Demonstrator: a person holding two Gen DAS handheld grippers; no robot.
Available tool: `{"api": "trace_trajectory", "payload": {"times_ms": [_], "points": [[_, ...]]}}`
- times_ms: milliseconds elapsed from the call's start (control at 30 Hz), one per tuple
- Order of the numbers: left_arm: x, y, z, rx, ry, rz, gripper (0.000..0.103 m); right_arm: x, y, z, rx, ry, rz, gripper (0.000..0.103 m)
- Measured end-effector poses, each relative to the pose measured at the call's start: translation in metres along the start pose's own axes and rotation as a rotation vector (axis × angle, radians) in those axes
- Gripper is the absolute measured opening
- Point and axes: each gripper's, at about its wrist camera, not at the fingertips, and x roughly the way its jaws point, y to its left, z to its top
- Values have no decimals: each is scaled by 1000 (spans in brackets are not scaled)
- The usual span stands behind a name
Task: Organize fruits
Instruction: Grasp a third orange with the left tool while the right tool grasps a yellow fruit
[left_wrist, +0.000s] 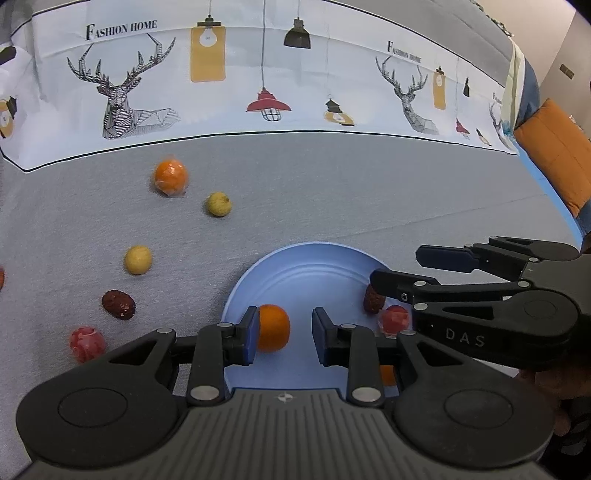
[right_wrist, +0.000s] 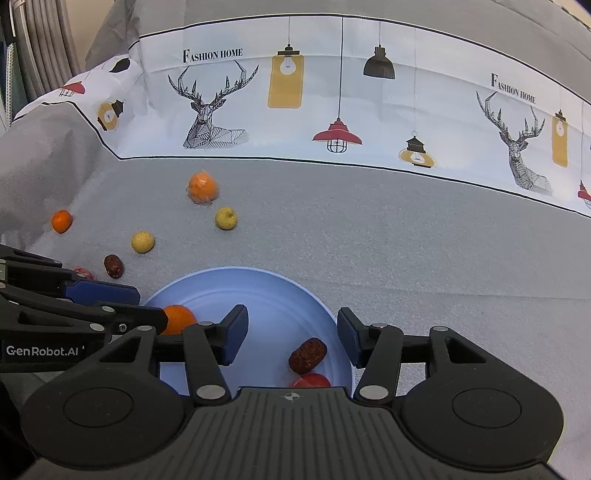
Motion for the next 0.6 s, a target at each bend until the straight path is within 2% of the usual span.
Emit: {"api": "trace_trajectory", "payload": {"times_ms": [100, 133, 200, 233, 333, 367, 433, 500, 533, 567, 600], "points": [[-7, 6, 3, -28, -49, 48, 29, 0, 1, 1, 1, -3, -2, 56], [-9, 10, 5, -45, -63, 60, 20, 0, 1, 1, 1, -4, -1, 56], [-14, 21, 8, -94, -90, 90, 16, -1, 1, 1, 1, -8, -2, 56], [-15, 26, 10, -115, -97, 110, 11, -1, 1, 2, 1, -9, -2, 56], [-24, 44, 15, -192, -131, 152, 10, -1, 1, 3, 0, -17, -6, 56], [-31, 51, 17, -228, -162, 176, 9, -2, 1, 4, 1, -22, -9, 56], [-52, 68, 18, -297, -267, 278, 9, -3, 0, 6, 9, -36, -16, 54], [-74, 91, 23, -368, -368, 344, 9, -3, -3, 9, 43, -51, -18, 42], [-79, 101, 27, -393, -382, 356, 9, -3, -5, 11, 62, -60, -12, 32], [-82, 113, 33, -414, -377, 360, 9, -4, -8, 14, 88, -78, -3, 26], [-82, 126, 41, -434, -361, 361, 9, -5, -9, 16, 106, -93, 5, 24]]}}
